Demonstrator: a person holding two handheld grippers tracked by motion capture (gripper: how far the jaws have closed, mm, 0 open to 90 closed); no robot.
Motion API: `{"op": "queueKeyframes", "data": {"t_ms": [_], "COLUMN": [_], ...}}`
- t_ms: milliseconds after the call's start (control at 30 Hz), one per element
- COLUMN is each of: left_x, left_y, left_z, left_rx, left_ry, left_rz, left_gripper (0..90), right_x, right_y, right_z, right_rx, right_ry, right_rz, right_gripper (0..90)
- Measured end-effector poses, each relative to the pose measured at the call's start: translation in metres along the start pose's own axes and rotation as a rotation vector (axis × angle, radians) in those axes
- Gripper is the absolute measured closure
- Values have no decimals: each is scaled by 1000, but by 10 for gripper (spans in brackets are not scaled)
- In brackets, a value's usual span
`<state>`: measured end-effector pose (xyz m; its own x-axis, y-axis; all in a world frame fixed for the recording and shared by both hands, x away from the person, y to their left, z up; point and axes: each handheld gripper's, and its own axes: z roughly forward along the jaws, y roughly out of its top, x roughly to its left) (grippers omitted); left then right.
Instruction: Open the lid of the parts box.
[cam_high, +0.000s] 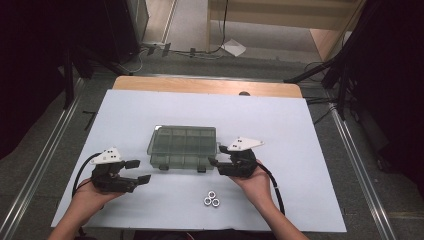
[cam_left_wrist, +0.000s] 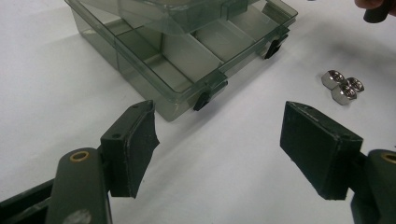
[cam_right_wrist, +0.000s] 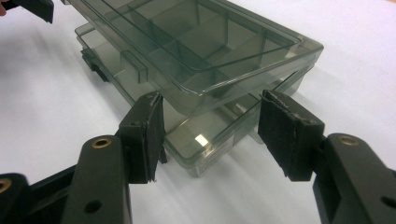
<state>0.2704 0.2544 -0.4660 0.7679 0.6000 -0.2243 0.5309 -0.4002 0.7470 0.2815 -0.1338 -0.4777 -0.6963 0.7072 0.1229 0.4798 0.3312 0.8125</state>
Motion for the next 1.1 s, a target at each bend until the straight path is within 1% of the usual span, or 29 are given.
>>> {"op": "queueKeyframes", "data": {"t_ms": [33,200,267,333,433,533,667,733,867,900,933,1000,1100], "left_x": [0,1,1,0,1,3,6,6,6,7,7,8,10], "left_y": [0,0,0,0,1,2,7,11,20,21,22,24,27], "left_z": [-1,0,-1,-1,-2,-2,-1,-1,1,2,3,5,7], "left_rx": [7,-5,0,0,-13,-30,-40,-44,-57,-58,-59,-55,-56], "left_ry": [2,-2,2,3,0,-2,22,28,42,44,50,45,50], "left_rz": [0,-5,-7,-10,-17,-41,-48,-42,-29,-22,-22,-23,-19], "left_gripper": [271,271,271,270,271,270,270,271,271,271,271,271,271], "right_x": [0,2,2,2,1,1,-1,-1,-2,-2,-2,-1,-1], "right_y": [1,5,8,12,16,20,23,23,24,24,24,24,25], "right_z": [0,0,0,1,-1,-2,-3,-3,-3,-3,-3,-1,0], "right_rx": [-2,-22,-19,-19,-37,-48,-57,-62,-63,-62,-63,-70,-66], "right_ry": [-1,-10,-5,-21,-26,-33,-32,-30,-41,-42,-44,-47,-51], "right_rz": [-7,-27,-24,-28,-29,-34,-25,-12,-20,-15,-13,-12,-17], "right_gripper": [427,428,428,427,433,449,464,475,484,488,489,491,499]}}
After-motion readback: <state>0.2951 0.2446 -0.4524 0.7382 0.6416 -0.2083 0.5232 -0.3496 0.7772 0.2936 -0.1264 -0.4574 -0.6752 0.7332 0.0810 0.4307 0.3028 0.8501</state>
